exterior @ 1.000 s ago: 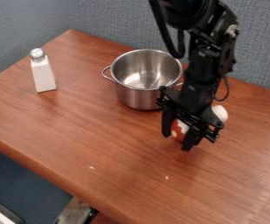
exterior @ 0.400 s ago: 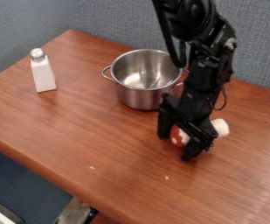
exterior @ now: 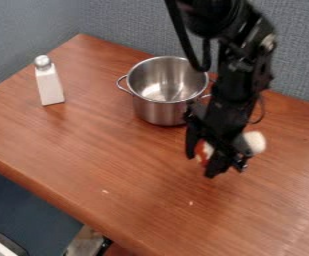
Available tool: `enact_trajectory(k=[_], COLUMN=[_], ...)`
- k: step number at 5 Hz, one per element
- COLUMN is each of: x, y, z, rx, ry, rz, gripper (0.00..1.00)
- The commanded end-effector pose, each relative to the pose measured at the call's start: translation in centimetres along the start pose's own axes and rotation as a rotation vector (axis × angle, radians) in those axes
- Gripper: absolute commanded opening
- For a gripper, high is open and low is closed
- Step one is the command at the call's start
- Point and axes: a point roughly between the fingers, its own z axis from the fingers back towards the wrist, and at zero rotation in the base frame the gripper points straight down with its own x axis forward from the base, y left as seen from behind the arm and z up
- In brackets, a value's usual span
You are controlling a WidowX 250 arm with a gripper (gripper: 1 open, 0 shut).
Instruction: Put the mushroom in the metal pot
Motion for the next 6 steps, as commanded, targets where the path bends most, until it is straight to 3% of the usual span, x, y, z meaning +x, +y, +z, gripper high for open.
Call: enact_trajectory(k=[1,2,3,4,5,6], x=[0.6,1.0,2.0,2.6,3.1,4.3], y=[1.0,1.9,1.6,1.3,1.3,1.1], z=[1.6,0.5,-1.7,-2.3,-2.6,-1.7], rx=[0.011,-0.006,-0.033,-0.052,-0.076,-0.076], ry=[-0.024,0.01,-0.01,-0.04,-0.047,-0.054], rz=[-0.073,-0.107,-0.055,-0.035,-0.029,0.04], gripper=[0.0,0.0,0.0,0.0,1.0,1.0])
